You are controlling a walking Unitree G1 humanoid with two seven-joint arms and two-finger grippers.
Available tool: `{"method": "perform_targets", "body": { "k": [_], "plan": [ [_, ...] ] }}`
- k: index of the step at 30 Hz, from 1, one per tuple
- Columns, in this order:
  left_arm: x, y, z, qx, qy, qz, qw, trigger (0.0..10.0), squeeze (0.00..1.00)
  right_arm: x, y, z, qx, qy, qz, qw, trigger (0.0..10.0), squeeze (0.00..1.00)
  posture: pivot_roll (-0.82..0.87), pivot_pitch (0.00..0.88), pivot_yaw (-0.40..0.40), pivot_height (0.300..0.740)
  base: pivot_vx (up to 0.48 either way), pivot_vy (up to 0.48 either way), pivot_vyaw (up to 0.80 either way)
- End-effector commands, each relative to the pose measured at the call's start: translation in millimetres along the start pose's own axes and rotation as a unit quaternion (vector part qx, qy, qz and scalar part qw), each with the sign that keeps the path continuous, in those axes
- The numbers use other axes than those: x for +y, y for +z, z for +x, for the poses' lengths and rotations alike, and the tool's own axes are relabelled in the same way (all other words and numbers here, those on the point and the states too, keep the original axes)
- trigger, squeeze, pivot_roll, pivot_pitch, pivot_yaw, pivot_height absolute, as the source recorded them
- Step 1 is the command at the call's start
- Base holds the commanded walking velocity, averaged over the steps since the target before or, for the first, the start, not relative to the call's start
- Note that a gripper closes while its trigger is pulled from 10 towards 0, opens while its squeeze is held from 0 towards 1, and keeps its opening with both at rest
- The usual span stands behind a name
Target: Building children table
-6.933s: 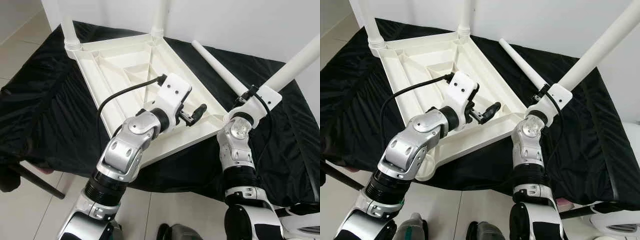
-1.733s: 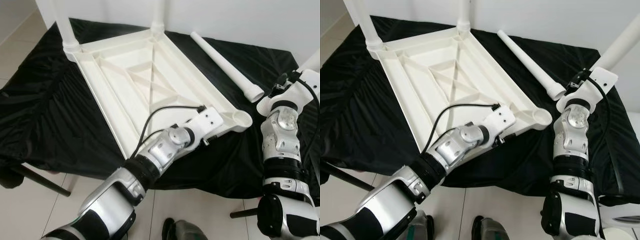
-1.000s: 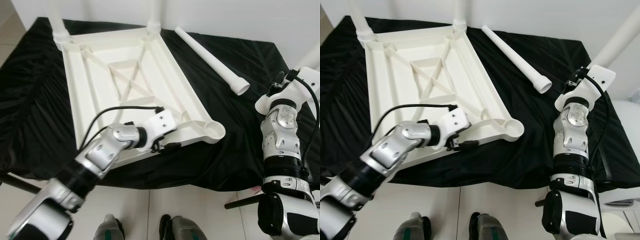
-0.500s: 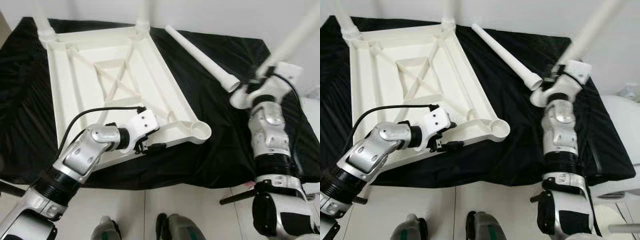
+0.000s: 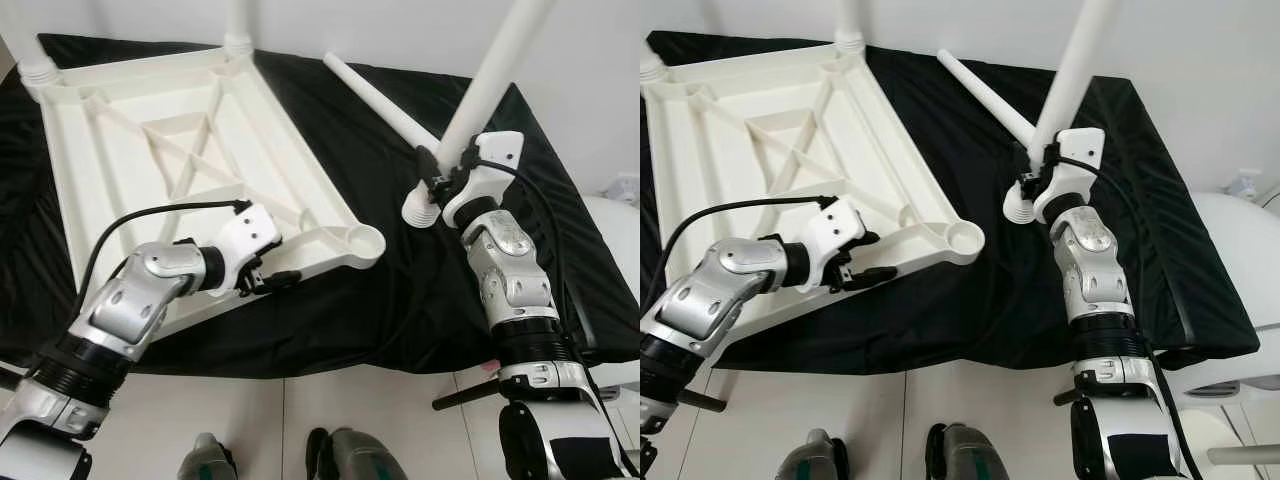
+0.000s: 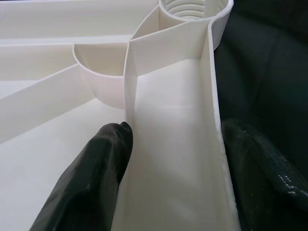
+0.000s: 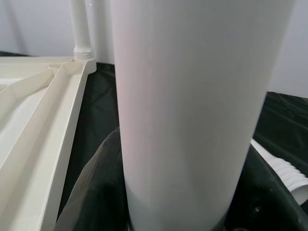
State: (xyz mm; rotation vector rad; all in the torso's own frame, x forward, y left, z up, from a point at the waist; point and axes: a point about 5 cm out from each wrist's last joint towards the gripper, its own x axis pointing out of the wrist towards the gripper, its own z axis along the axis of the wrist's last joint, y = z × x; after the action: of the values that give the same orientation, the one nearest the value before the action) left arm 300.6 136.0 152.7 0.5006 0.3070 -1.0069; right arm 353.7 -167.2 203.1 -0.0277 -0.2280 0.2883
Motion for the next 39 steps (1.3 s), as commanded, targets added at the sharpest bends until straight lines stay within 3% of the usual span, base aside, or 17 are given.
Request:
{"method": "perform_targets", "body": {
  "k": [1,9,10,12,13,14,18,22,23,24,27,30,31,33,34,39],
  "plan": [
    [3.4,-49.6,-12.5,0.108,0.039,-0.048,0.992,0.0,0.0,-2.5,3.4,-2.6,-0.007,0.01,-0.012,1.0,10.0,0.0,0.07,0.087,-0.128,0.74,0.0,0.0,0.0],
    [2.3,-49.7,-13.7,0.108,0.035,-0.043,0.993,0.0,0.0,-2.2,3.7,-3.0,-0.005,0.019,-0.011,1.0,10.0,0.0,0.07,0.089,-0.13,0.74,0.0,0.0,0.0],
    [-5.0,-45.5,-12.1,0.095,0.018,-0.033,0.995,0.0,0.0,-3.8,3.8,-2.6,-0.002,0.022,-0.011,1.0,10.0,0.0,0.07,0.091,-0.131,0.74,0.0,0.0,0.0],
    [-5.0,-45.5,-12.1,0.095,0.018,-0.033,0.995,0.0,0.0,-3.8,3.8,-2.6,-0.002,0.022,-0.011,1.0,10.0,0.0,0.07,0.091,-0.131,0.74,0.0,0.0,0.0],
    [-16.4,-37.9,-5.7,0.071,-0.007,-0.018,0.997,3.7,0.0,-6.9,4.8,-1.4,0.0,0.018,-0.01,1.0,10.0,0.0,0.07,0.092,-0.133,0.74,0.0,0.0,0.0],
    [-25.3,-30.5,1.1,0.049,-0.025,-0.009,0.998,10.0,0.0,-9.6,5.9,0.3,0.001,0.012,-0.01,1.0,10.0,0.0,0.07,0.092,-0.135,0.74,0.0,0.0,0.0],
    [-30.2,-20.2,11.1,0.024,-0.034,0.007,0.999,10.0,0.0,-12.0,8.4,2.9,-0.003,0.006,-0.005,1.0,10.0,0.0,0.07,0.087,-0.134,0.74,0.0,0.0,0.0],
    [-13.8,0.2,17.0,-0.018,0.002,0.009,1.0,10.0,0.0,-10.2,9.3,3.7,-0.006,0.015,-0.017,1.0,10.0,0.0,0.07,0.083,-0.132,0.74,0.0,0.0,0.0],
    [-9.4,6.7,17.7,-0.032,0.011,0.005,0.999,10.0,0.36,-10.3,9.4,3.7,-0.007,0.016,-0.02,1.0,10.0,0.0,0.07,0.081,-0.131,0.74,0.0,0.0,0.0],
    [-6.5,11.3,18.3,-0.043,0.012,-0.006,0.999,10.0,1.0,-10.3,9.6,3.6,-0.008,0.016,-0.02,1.0,10.0,0.0,0.07,0.081,-0.129,0.74,0.0,0.0,0.0],
    [-5.2,14.6,18.4,-0.052,0.011,-0.016,0.998,10.0,1.0,-10.3,9.7,3.5,-0.009,0.015,-0.021,1.0,10.0,0.0,0.07,0.081,-0.129,0.74,0.0,0.0,0.0],
    [0.1,25.3,19.6,-0.067,0.035,0.012,0.997,10.0,1.0,-10.9,10.1,3.5,-0.01,0.014,-0.022,1.0,10.0,0.0,0.07,0.082,-0.13,0.74,0.0,0.0,0.0],
    [1.6,30.3,19.5,-0.077,0.044,0.022,0.996,10.0,0.76,-11.2,10.2,3.5,-0.01,0.013,-0.023,1.0,10.0,0.0,0.07,0.083,-0.13,0.74,0.0,0.0,0.0],
    [2.1,33.3,19.1,-0.085,0.049,0.027,0.995,10.0,0.76,-11.5,10.3,3.5,-0.01,0.013,-0.023,1.0,10.0,0.0,0.07,0.083,-0.13,0.74,0.0,0.0,0.0],
    [2.1,40.1,19.3,-0.099,0.051,0.031,0.993,10.0,0.0,-11.6,10.3,3.7,-0.009,0.013,-0.023,1.0,10.0,0.0,0.07,0.085,-0.133,0.74,0.0,0.0,0.0],
    [-2.0,56.9,22.2,-0.131,0.049,0.044,0.989,10.0,0.0,-10.9,10.0,4.9,-0.009,0.015,-0.022,1.0,10.0,0.0,0.07,0.086,-0.133,0.74,0.0,0.0,0.0]
  ]
}}
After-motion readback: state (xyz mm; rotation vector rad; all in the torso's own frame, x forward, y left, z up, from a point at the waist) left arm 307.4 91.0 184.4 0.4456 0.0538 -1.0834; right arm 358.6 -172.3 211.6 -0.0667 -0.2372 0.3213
